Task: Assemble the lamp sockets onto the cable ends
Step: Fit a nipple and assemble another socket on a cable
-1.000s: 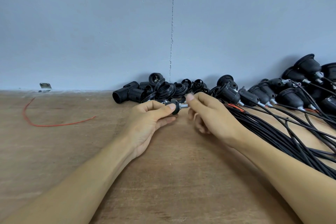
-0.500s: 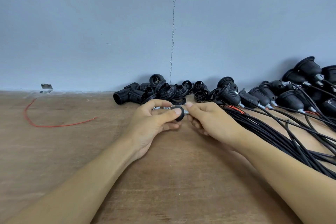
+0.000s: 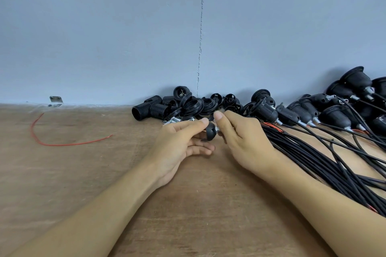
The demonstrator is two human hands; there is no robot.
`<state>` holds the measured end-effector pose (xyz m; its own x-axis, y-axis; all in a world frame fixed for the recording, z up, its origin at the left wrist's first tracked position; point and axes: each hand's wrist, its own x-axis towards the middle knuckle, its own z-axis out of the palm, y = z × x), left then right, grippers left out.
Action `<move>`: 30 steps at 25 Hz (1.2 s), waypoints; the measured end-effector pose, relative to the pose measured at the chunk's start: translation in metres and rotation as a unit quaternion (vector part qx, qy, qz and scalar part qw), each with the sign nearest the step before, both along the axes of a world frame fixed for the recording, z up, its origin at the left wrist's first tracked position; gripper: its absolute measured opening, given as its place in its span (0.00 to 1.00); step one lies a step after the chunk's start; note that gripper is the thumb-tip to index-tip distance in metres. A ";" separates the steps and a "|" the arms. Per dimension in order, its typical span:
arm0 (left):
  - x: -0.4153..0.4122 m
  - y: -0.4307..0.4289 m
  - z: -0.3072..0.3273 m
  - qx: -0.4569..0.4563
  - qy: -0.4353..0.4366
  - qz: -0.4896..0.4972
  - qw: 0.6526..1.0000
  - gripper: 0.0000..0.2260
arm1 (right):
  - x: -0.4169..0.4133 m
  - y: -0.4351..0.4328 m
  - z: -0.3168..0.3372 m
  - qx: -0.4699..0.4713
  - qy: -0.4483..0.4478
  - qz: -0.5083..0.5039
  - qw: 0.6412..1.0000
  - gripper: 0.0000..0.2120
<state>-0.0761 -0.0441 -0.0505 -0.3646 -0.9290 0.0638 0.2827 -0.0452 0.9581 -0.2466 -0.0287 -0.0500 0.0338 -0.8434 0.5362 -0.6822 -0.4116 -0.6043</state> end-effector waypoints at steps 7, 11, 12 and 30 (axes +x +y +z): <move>-0.006 0.002 0.003 0.059 0.027 -0.031 0.997 0.14 | -0.006 0.010 0.006 -0.206 0.178 -0.006 0.962 0.17; -0.004 0.000 0.003 0.052 0.051 -0.044 0.996 0.12 | -0.003 0.009 0.007 -0.174 0.176 -0.073 0.966 0.16; -0.004 0.000 0.003 0.044 0.063 -0.042 0.996 0.12 | -0.003 0.008 0.008 -0.137 0.167 -0.069 0.974 0.16; -0.008 0.003 -0.002 -0.022 0.014 0.050 0.998 0.06 | -0.003 -0.004 -0.001 0.011 0.030 -0.012 0.999 0.23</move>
